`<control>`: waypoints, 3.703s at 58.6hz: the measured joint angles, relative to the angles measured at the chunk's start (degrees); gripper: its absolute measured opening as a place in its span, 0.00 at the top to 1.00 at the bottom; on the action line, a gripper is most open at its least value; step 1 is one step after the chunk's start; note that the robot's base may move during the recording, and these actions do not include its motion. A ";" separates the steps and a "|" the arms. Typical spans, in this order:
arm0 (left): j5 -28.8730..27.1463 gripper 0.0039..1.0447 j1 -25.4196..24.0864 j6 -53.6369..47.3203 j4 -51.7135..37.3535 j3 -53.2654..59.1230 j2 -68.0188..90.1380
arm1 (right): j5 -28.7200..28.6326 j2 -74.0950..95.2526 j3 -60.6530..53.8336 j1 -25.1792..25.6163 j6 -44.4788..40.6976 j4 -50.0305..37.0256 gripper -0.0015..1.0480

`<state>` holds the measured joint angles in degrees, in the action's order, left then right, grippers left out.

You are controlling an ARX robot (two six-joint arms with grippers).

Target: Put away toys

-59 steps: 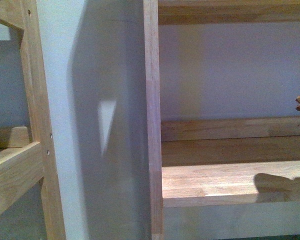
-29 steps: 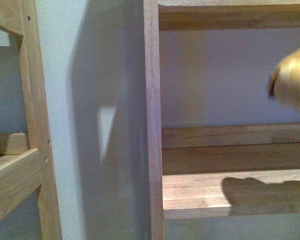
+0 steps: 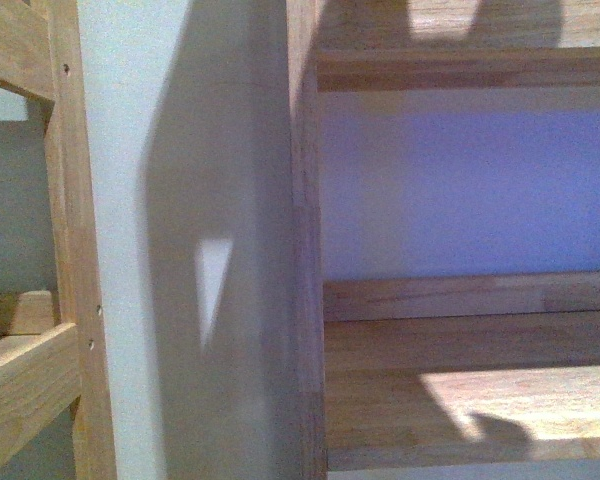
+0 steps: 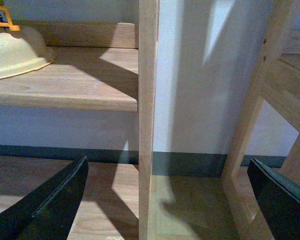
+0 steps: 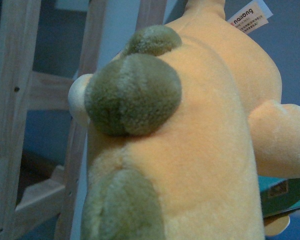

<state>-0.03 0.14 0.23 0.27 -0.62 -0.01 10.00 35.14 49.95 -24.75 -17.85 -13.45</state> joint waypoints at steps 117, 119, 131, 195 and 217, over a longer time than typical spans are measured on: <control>0.02 0.05 0.00 0.00 0.00 0.00 0.02 | -23.04 55.36 56.28 18.86 45.70 16.83 0.83; 0.00 0.05 0.00 0.00 0.00 0.00 0.00 | -23.12 55.52 56.63 18.53 46.93 16.96 0.83; 0.00 0.05 0.00 0.00 0.00 0.00 0.00 | -24.81 57.20 60.06 18.23 51.91 19.32 0.83; 0.02 0.05 0.00 0.00 0.00 0.00 0.02 | -26.16 60.08 62.34 24.68 55.34 20.92 0.49; 0.02 0.05 0.00 0.00 0.00 0.00 0.00 | -18.43 57.88 61.05 24.44 51.98 20.17 0.03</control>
<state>-0.01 0.14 0.23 0.27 -0.62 -0.01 -8.43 93.01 111.00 -0.32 34.13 6.72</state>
